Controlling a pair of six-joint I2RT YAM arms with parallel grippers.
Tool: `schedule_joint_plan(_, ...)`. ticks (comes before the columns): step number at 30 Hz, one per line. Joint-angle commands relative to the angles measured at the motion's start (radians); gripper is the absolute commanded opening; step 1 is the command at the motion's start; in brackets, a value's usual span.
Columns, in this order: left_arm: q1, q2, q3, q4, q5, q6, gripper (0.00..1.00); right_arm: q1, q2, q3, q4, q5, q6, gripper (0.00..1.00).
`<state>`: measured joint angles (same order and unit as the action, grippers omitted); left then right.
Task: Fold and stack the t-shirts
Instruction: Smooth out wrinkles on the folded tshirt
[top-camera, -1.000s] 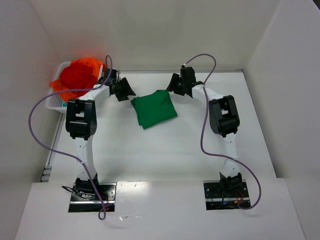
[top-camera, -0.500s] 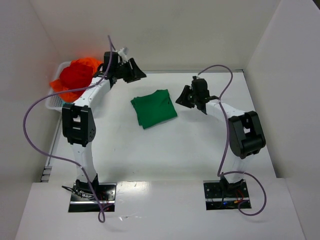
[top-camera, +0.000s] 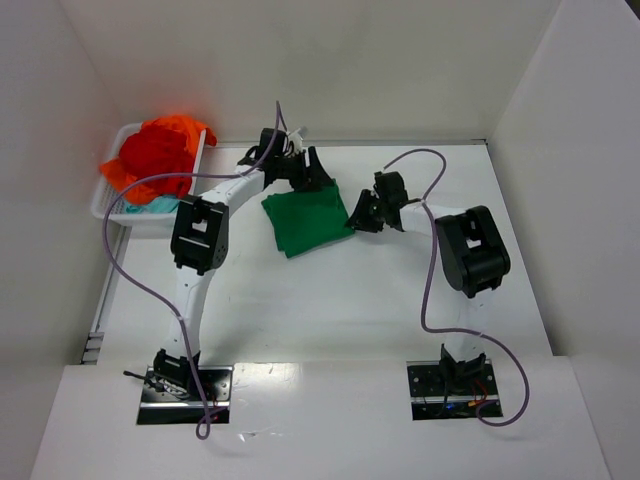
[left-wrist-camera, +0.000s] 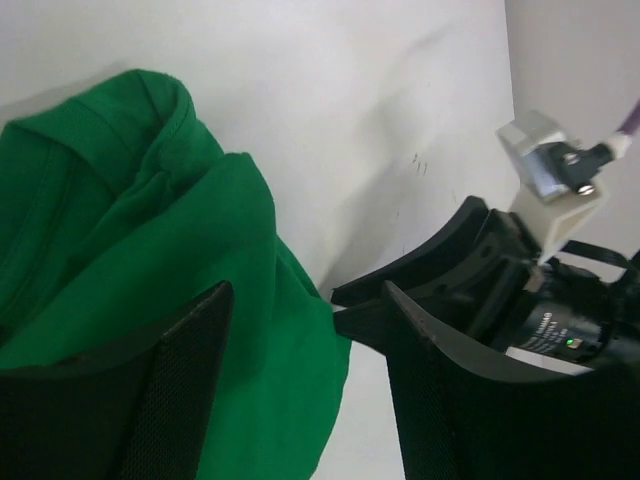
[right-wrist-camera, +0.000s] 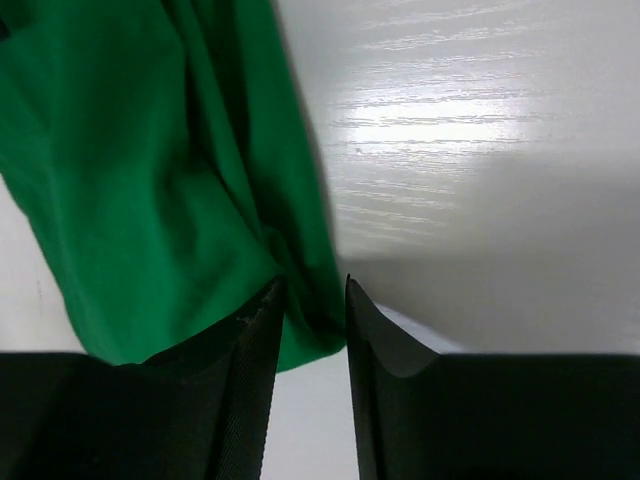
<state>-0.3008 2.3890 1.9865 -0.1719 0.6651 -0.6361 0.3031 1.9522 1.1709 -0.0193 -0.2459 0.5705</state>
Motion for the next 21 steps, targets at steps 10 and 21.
schedule_joint_plan(10,-0.001,0.085,0.133,-0.012,-0.119,-0.004,0.64,0.073,0.061,0.072,0.004,-0.035,-0.002,0.17)
schedule_joint_plan(21,-0.02,0.191,0.248,-0.1,-0.197,-0.013,0.61,0.128,-0.064,-0.083,0.004,-0.013,0.054,0.17)
